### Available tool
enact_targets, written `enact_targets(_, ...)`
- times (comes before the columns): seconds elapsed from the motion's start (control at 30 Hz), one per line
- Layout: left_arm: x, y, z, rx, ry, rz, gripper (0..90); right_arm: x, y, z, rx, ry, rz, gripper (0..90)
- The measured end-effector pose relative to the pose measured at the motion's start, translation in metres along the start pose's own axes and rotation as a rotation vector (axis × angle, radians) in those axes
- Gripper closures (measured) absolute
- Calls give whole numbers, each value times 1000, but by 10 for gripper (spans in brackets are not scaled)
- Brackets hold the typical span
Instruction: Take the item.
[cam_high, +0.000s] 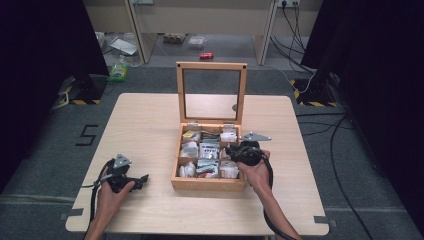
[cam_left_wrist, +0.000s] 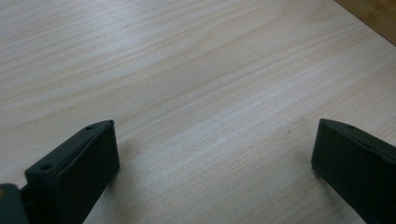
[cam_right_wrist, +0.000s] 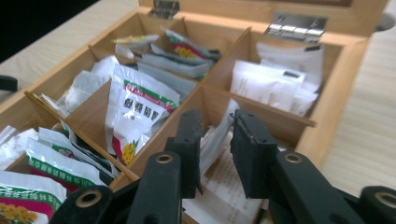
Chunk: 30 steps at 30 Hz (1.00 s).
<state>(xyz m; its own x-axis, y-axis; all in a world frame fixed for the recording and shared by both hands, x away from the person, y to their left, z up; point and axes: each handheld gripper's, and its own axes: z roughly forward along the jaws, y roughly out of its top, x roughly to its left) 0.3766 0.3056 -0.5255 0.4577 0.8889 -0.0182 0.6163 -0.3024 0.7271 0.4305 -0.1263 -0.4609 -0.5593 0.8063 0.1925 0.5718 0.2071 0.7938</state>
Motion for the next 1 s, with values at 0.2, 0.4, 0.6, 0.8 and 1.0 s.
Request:
enact_targets(0.2, 0, 0, 0, 0, 0, 0, 1, -1, 2, -4, -13, 1, -10, 837)
enact_targets(0.4, 0, 0, 0, 0, 0, 0, 1, -1, 4, -10, -37, 18, -24, 870)
enact_targets(0.6, 0, 0, 0, 0, 0, 0, 1, 3, 7, -17, -58, 14, -50, 879)
enact_targets(0.8, 0, 0, 0, 0, 0, 0, 1, 2, 10, -24, -85, 15, -57, 880)
enact_targets(1.0, 0, 0, 0, 1, 1, 1, 1, 1, 17, -39, -136, 30, -48, 880)
